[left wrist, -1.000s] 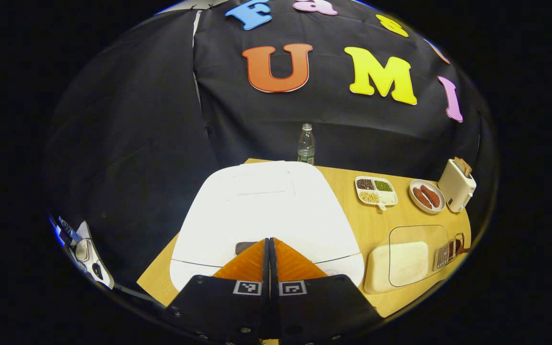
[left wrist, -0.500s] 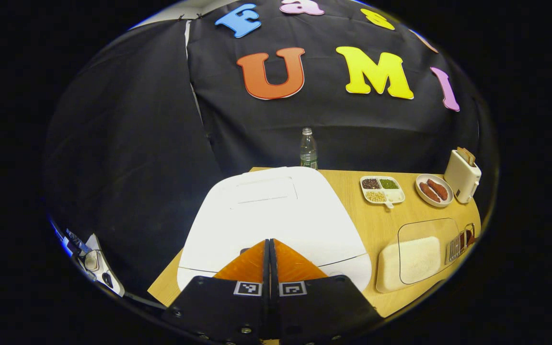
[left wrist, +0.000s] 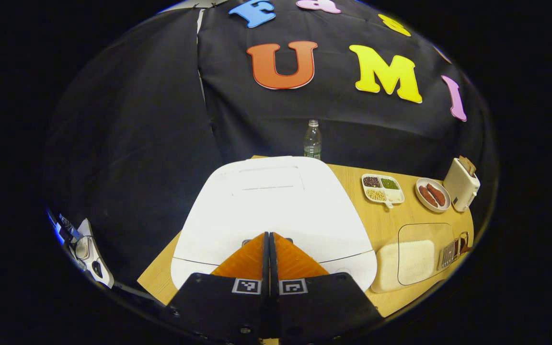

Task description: Close the left gripper, press the button to open the rice cooker; take a wooden spoon from the chopstick holder with the right hand, scoop a spoonful of rice and pour it into the rice cooker, then put the wooden spoon back into the chopstick holder.

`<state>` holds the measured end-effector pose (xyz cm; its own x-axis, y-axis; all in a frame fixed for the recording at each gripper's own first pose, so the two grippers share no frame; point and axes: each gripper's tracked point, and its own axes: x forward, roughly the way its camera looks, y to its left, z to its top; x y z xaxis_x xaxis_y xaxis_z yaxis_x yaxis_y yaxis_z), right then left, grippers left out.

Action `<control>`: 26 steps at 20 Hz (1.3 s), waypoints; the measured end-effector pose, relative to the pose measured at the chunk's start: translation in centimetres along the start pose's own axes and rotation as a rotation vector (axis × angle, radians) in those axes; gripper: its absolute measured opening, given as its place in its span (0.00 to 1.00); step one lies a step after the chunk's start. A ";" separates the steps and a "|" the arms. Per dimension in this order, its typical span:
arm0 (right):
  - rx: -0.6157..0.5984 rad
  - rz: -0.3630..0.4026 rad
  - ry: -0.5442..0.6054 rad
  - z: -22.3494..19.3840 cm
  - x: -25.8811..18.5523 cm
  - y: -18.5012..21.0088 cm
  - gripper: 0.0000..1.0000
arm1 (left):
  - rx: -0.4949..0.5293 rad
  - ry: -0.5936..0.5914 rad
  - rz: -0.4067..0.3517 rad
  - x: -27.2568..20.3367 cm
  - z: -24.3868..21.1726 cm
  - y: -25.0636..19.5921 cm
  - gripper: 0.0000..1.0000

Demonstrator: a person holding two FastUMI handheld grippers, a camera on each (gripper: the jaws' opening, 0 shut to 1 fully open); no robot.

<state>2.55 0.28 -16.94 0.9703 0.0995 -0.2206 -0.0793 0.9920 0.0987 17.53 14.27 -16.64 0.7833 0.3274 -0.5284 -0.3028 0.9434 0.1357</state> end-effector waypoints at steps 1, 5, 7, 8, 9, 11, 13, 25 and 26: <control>0.001 -0.001 0.000 0.0 0.0 0.0 0.98 | 0.010 0.000 0.008 0.1 0.0 0.0 0.00; -0.007 0.000 0.004 0.1 -0.7 0.5 0.98 | 0.018 -0.016 -0.004 -1.0 1.0 0.1 0.00; -0.006 -0.001 0.010 0.0 -0.9 0.4 0.98 | -0.005 -0.086 -0.007 -2.5 2.7 0.2 0.00; -0.002 -0.008 0.019 -0.2 -1.0 0.1 1.00 | -0.017 -0.127 -0.007 -3.7 3.7 0.2 0.01; 0.002 -0.016 0.024 -0.3 -1.1 -0.1 1.00 | -0.038 -0.131 -0.036 -4.7 3.7 -0.3 0.01; 0.008 -0.038 0.017 -0.2 -1.6 -0.7 0.97 | -0.076 -0.127 -0.105 -6.8 3.4 -1.8 0.09; 0.026 -0.064 -0.002 0.0 -2.1 -1.3 0.97 | -0.084 -0.160 -0.116 -8.6 3.6 -1.6 0.14; 0.077 -0.069 -0.008 -2.8 -0.9 -1.4 1.00 | -0.155 -0.465 -0.186 -22.8 3.2 0.1 0.94; 0.089 -0.060 -0.005 -3.3 -0.2 -1.2 1.00 | -0.159 -0.503 -0.201 -24.0 3.3 0.1 0.94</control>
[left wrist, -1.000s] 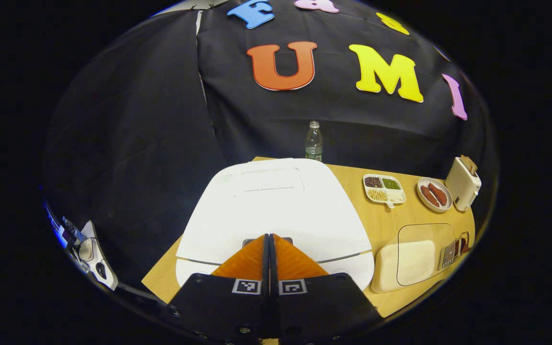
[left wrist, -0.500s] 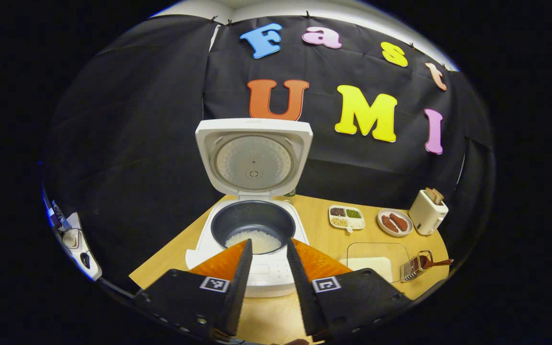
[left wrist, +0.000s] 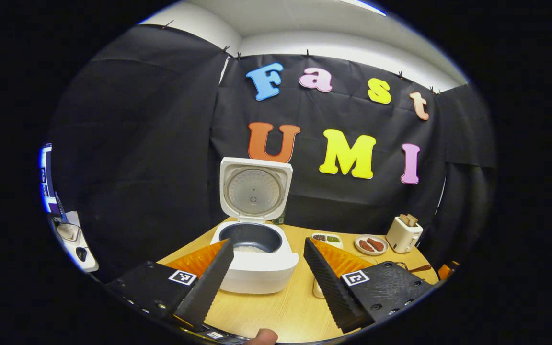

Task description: Close the left gripper, press the button to open the rice cooker; take a wooden spoon from the chopstick holder with the right hand, scoop a spoonful of rice and pour it into the rice cooker, then put the wooden spoon back into the chopstick holder.

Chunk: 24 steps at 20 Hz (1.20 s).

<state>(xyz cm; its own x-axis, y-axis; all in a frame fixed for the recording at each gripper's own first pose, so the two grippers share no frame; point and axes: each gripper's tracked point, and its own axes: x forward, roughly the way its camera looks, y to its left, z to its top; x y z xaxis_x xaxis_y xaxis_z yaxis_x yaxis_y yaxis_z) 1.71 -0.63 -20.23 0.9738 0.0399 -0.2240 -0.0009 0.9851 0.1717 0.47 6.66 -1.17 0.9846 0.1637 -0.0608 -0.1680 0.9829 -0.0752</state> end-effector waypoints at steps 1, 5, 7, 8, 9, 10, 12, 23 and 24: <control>0.010 0.012 0.006 -0.6 0.9 0.3 1.00 | -0.007 -0.031 -0.012 -0.9 0.3 -0.3 0.94; 0.000 -0.019 0.084 -4.2 5.0 0.1 1.00 | 0.000 -0.091 -0.025 -4.7 0.2 -0.5 0.94; 0.006 -0.042 0.098 -5.5 6.6 0.2 1.00 | 0.025 -0.109 -0.025 -6.0 -0.2 -0.5 0.94; 0.014 -0.055 0.094 -6.0 7.4 0.3 1.00 | 0.034 -0.113 -0.024 -6.6 -0.5 -0.5 0.94; 0.021 -0.061 0.073 -6.2 8.0 0.6 0.96 | 0.040 -0.118 -0.023 -6.9 -0.7 -0.5 0.94; 0.023 -0.072 0.046 -6.0 8.6 0.8 1.00 | 0.043 -0.123 -0.028 -7.2 -0.8 -0.6 0.94; 0.009 -0.118 0.025 -6.5 10.0 0.5 0.95 | 0.056 -0.109 -0.033 -7.5 -1.4 -0.5 0.94; 0.046 -0.173 -0.002 -4.8 16.2 1.3 0.35 | 0.069 -0.097 -0.033 -7.2 -2.4 1.3 0.94; 0.052 -0.158 0.002 -4.5 16.8 1.6 0.30 | 0.073 -0.092 -0.026 -7.0 -2.5 1.7 0.94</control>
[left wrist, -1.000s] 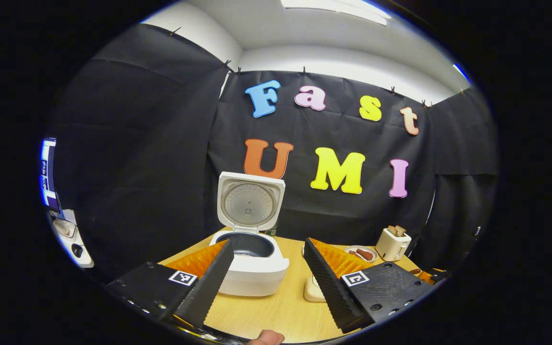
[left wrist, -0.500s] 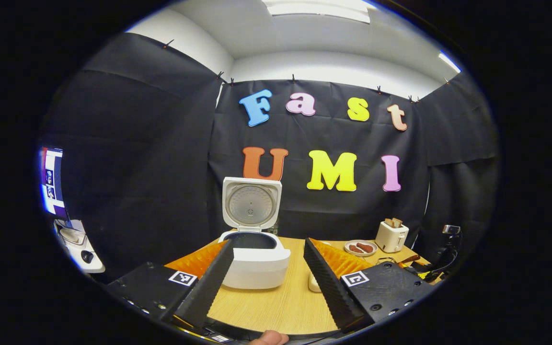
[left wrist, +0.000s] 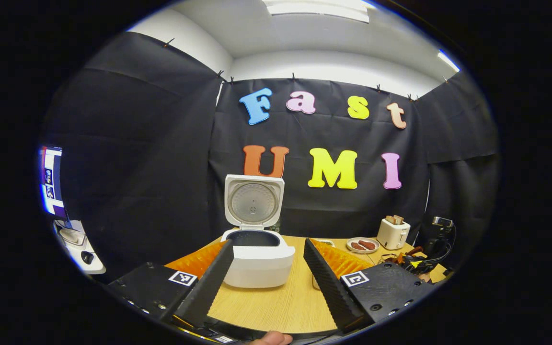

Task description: Close the left gripper, press the button to open the rice cooker; take a wooden spoon from the chopstick holder with the right hand, scoop a spoonful of rice and pour it into the rice cooker, then put the wooden spoon back into the chopstick holder.

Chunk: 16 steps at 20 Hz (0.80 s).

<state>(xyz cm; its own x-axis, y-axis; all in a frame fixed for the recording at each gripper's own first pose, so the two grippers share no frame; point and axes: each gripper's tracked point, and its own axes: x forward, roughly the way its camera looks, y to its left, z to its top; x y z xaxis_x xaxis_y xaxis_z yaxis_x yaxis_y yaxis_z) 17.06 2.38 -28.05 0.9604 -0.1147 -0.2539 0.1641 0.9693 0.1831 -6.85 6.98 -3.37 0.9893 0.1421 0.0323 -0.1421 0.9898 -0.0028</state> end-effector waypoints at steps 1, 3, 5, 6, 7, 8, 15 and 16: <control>-0.023 -0.003 0.011 0.3 0.9 0.1 0.23 | 0.002 0.007 0.006 0.3 -0.3 0.4 0.94; -0.085 0.010 0.027 0.8 2.0 0.5 0.22 | -0.006 0.010 0.015 0.6 -0.4 0.9 0.94; -0.128 0.032 0.049 1.3 2.9 1.1 0.22 | -0.015 0.017 0.011 0.9 -0.7 1.0 0.94; -0.143 0.054 0.062 1.4 3.1 1.5 0.22 | -0.016 0.023 0.009 1.1 -0.9 1.0 0.94; -0.151 0.067 0.072 1.3 3.1 1.8 0.22 | -0.014 0.029 0.007 1.1 -1.2 1.0 0.94; -0.151 0.068 0.077 1.4 2.9 1.6 0.21 | -0.012 0.034 0.007 1.2 -1.4 1.1 0.94; -0.240 0.107 -0.068 7.6 -1.5 3.7 0.13 | -0.012 0.012 -0.024 0.7 -1.5 1.0 0.94; -0.244 0.114 -0.081 8.8 -2.4 4.2 0.13 | -0.013 0.008 -0.024 0.5 -1.5 1.1 0.94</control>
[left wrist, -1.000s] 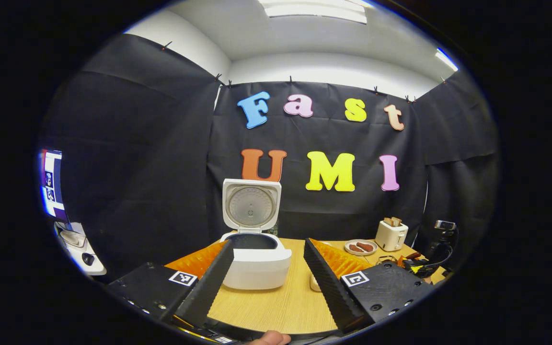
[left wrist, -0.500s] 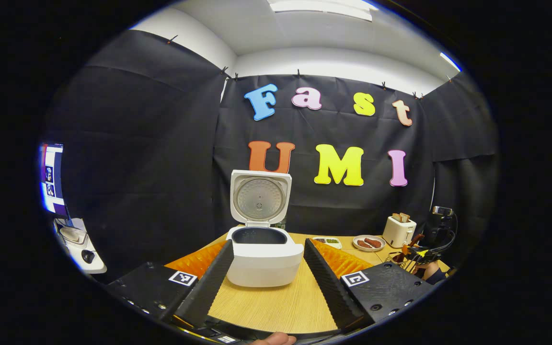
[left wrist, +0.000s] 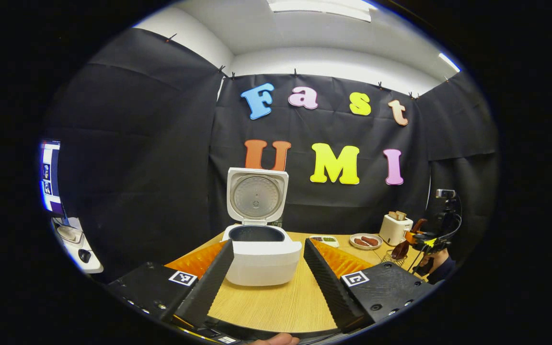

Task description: Close the left gripper, press the button to open the rice cooker; take a wooden spoon from the chopstick holder with the right hand, scoop a spoonful of rice and pour it into the rice cooker, then put the wooden spoon back into the chopstick holder.

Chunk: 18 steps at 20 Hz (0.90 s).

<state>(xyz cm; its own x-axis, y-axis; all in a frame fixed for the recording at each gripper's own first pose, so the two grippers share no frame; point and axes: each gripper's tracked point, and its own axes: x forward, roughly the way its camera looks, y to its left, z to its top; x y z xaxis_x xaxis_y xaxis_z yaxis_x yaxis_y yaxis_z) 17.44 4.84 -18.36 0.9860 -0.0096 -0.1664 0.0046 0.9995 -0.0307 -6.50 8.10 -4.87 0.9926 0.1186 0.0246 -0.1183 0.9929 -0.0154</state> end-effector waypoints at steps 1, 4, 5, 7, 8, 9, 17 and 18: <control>-0.010 0.015 -0.015 1.2 -0.7 0.7 0.13 | -0.004 -0.003 0.000 -0.2 0.0 0.2 0.94; -0.044 0.041 -0.076 4.6 -2.8 2.5 0.13 | -0.025 0.008 -0.026 -0.6 -0.3 -0.3 0.94; -0.051 0.053 -0.091 5.4 -3.2 3.4 0.13 | -0.031 0.013 -0.032 -0.7 -0.4 -0.4 0.94; -0.059 0.085 -0.097 5.8 -3.8 5.2 0.13 | -0.035 0.023 -0.040 -1.0 -0.5 -0.6 0.94; -0.054 0.103 -0.092 5.9 -3.8 6.2 0.13 | -0.034 0.016 -0.041 -1.3 -0.3 -0.6 0.94; -0.048 0.124 -0.085 5.8 -3.8 7.2 0.13 | -0.035 0.003 -0.034 -1.7 0.1 -0.2 0.94; -0.027 0.240 -0.018 2.7 -1.9 13.4 0.13 | 0.009 -0.038 0.059 -2.3 1.0 2.3 0.94; -0.029 0.256 0.000 1.9 -1.3 14.3 0.13 | 0.010 -0.047 0.055 -2.5 1.2 2.2 0.94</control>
<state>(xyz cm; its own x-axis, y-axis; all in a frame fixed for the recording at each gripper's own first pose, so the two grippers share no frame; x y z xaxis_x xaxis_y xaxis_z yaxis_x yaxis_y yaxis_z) 16.53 19.21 -16.69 0.9544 0.2434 -0.1727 -0.2498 0.9681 -0.0163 -9.23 9.99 -3.73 0.9824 0.1730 0.0704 -0.1728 0.9849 -0.0082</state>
